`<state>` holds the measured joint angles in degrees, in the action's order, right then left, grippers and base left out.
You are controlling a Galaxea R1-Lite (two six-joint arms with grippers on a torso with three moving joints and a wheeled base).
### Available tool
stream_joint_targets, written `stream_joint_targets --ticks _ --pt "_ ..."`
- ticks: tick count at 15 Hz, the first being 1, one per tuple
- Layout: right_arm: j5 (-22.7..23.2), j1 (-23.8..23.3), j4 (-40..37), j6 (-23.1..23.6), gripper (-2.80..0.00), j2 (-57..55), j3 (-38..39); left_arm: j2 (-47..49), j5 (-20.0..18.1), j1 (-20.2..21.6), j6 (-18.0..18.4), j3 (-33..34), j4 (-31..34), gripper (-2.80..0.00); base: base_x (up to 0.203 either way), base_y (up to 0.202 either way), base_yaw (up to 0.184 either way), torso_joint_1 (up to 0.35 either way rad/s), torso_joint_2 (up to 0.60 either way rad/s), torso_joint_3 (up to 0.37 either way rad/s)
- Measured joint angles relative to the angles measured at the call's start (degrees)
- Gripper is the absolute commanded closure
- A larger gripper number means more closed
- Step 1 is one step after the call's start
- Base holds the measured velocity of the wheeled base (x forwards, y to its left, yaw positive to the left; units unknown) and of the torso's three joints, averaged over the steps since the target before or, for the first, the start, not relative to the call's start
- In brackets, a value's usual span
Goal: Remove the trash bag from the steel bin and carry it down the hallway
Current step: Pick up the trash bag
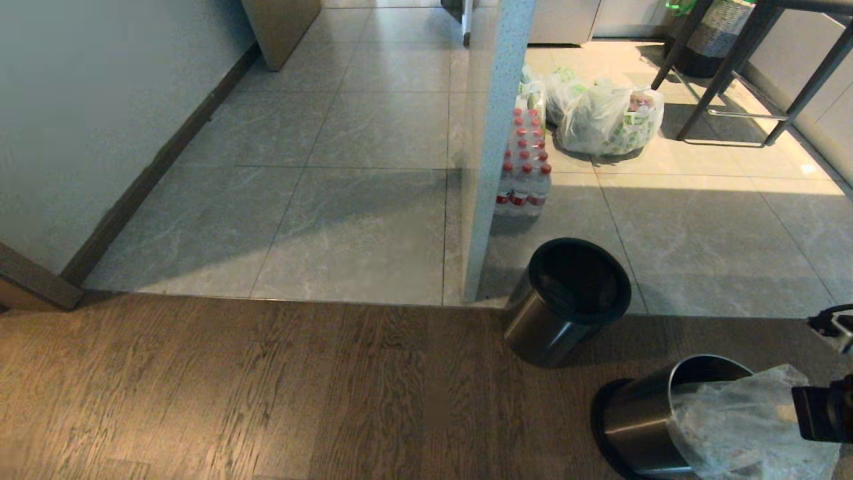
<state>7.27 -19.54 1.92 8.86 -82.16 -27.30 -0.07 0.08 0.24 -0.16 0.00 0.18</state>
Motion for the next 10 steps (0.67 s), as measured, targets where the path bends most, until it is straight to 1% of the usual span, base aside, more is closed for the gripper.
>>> stream_joint_targets --ticks 2,3,4,10 --pt "-0.29 -1.15 4.62 0.15 0.00 -2.69 0.36 0.00 -0.02 0.00 -0.02 0.00 0.00 0.00 0.000 0.000 0.000 0.000 0.00 0.000" --pt "-0.20 -1.71 5.54 0.11 0.00 -3.42 1.00 0.00 -0.01 0.00 0.00 0.00 0.00 0.00 0.000 0.000 0.000 0.000 0.00 0.000" --pt "-0.06 -1.91 5.47 0.20 -2.80 -3.88 1.52 0.00 0.00 0.00 -0.02 0.00 -0.02 0.00 0.000 0.000 0.000 0.000 0.00 0.000" --pt "-0.11 -1.38 6.29 0.65 -2.80 -5.14 2.73 0.00 0.00 0.00 0.00 0.00 0.00 0.00 0.000 0.000 0.000 0.000 0.00 0.000"
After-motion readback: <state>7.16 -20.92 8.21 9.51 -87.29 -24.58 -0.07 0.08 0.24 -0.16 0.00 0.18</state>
